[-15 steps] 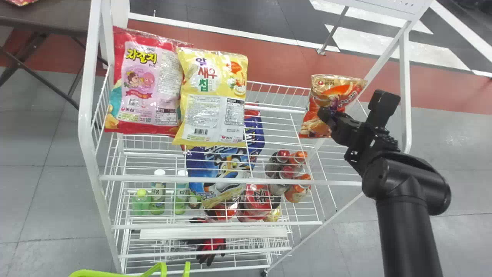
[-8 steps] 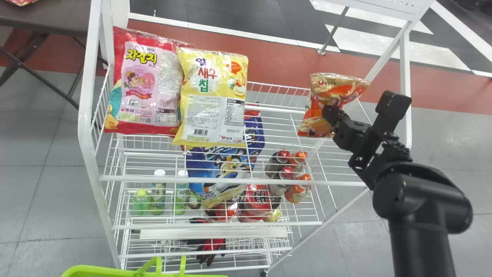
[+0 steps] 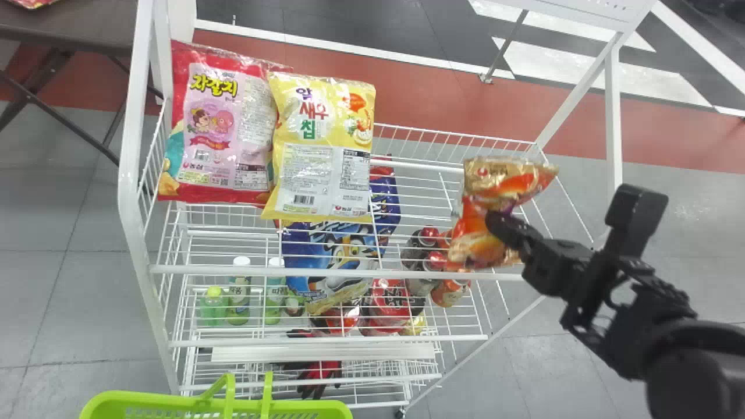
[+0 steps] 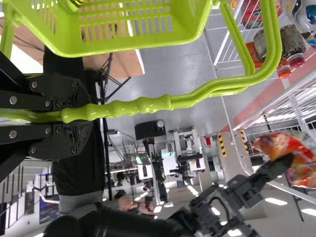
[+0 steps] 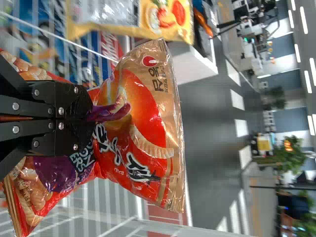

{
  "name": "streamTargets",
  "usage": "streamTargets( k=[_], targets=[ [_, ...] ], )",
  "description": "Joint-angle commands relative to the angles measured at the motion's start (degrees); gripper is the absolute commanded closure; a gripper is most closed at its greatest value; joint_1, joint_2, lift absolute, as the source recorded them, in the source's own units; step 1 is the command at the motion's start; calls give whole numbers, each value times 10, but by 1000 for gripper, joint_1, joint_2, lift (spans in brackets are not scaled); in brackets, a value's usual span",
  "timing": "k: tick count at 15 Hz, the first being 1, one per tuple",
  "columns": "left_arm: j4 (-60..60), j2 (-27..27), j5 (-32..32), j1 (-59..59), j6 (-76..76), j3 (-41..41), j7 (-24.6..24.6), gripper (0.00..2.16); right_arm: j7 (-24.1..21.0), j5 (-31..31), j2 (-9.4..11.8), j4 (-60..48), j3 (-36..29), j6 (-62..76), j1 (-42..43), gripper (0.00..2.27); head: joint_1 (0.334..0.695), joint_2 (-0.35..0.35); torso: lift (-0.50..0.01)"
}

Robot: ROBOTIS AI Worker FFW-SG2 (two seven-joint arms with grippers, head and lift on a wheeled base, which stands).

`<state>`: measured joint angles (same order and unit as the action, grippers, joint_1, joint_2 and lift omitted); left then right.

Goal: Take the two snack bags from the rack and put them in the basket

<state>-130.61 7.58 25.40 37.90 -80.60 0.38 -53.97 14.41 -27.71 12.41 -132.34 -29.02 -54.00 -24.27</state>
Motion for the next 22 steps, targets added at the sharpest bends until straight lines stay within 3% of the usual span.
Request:
streamTargets(
  k=[1,6,13,18,22],
  targets=[
    [0,-2,4,-1,5,0,0,1868,31,-51,-13,-57,-41,-106,-45,2246,695,-350,-11],
    [0,-9,9,-5,14,3,2,1868,91,-93,-41,-116,-36,-235,-110,2246,695,-350,-11],
    [-15,-9,21,-5,10,15,3,1868,90,-62,-36,-119,99,-326,-140,2246,695,-350,-11],
    [-21,-9,21,-5,3,11,3,1868,77,-50,-32,-32,224,-300,-118,2246,695,-350,-11],
    [-32,-9,21,-1,-2,12,5,1868,78,-55,-33,20,256,-270,-103,2246,695,-350,-11]
  ],
)
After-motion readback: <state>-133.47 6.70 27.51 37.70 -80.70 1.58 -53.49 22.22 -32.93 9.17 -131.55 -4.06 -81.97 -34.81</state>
